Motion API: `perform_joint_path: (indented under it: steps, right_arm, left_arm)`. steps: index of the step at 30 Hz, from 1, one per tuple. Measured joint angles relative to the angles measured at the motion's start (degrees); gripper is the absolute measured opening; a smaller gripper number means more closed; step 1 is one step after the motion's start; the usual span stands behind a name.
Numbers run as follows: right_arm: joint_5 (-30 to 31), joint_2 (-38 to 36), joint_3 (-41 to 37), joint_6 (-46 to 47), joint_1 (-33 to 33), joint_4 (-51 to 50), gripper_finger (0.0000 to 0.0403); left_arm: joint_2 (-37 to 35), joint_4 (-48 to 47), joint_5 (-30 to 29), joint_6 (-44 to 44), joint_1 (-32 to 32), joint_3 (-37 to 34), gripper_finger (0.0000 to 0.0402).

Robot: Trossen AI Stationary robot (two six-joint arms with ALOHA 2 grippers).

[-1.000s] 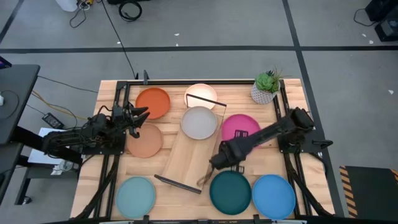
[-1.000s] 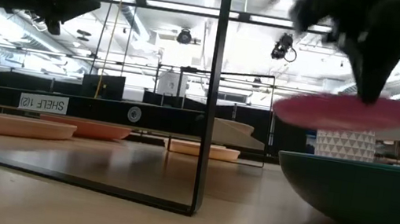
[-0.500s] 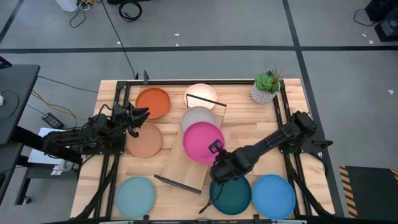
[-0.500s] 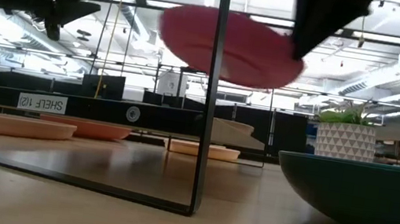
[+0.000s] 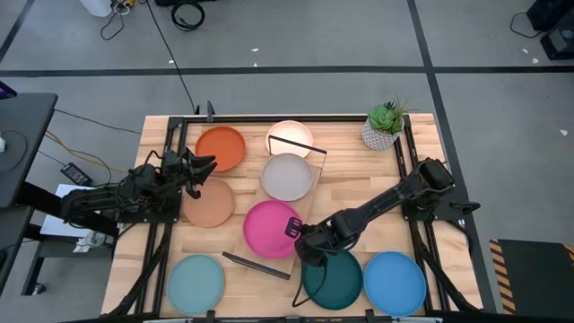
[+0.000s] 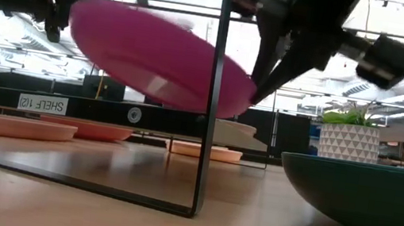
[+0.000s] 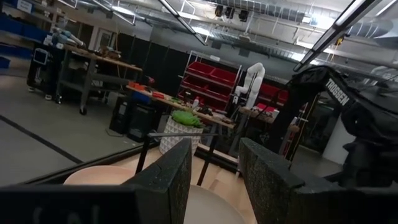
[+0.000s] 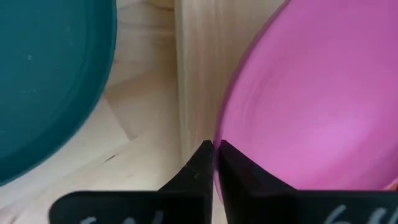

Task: Place and stack plates onto a shelf
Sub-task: Put the pink plate on the shelf, then stack the dark blue plate on top of the pink plate on the shelf

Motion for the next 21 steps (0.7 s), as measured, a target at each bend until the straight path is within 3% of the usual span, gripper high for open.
perform_joint_path:
  steps: [9, 15, 18, 21]
  right_arm:
    - [0.58, 0.00, -2.17, 4.20, -0.62, 3.98, 0.0053]
    - [6.25, 0.01, 0.24, 12.02, 1.55, 1.92, 0.0072]
    - [2.81, 0.01, 1.85, 19.03, 2.40, -1.54, 0.0087]
    - [-4.80, 0.00, 3.27, 27.95, 2.51, -6.35, 0.0102]
  left_arm:
    - [0.00, 0.08, 0.00, -0.02, 0.00, 0.02, 0.0142]
    - [0.00, 0.08, 0.00, 0.00, 0.00, 0.01, 0.0142]
    - [0.00, 0.08, 0.00, 0.00, 0.00, 0.01, 0.0142]
    - [0.00, 0.14, 0.00, 0.26, 0.00, 0.02, 0.0142]
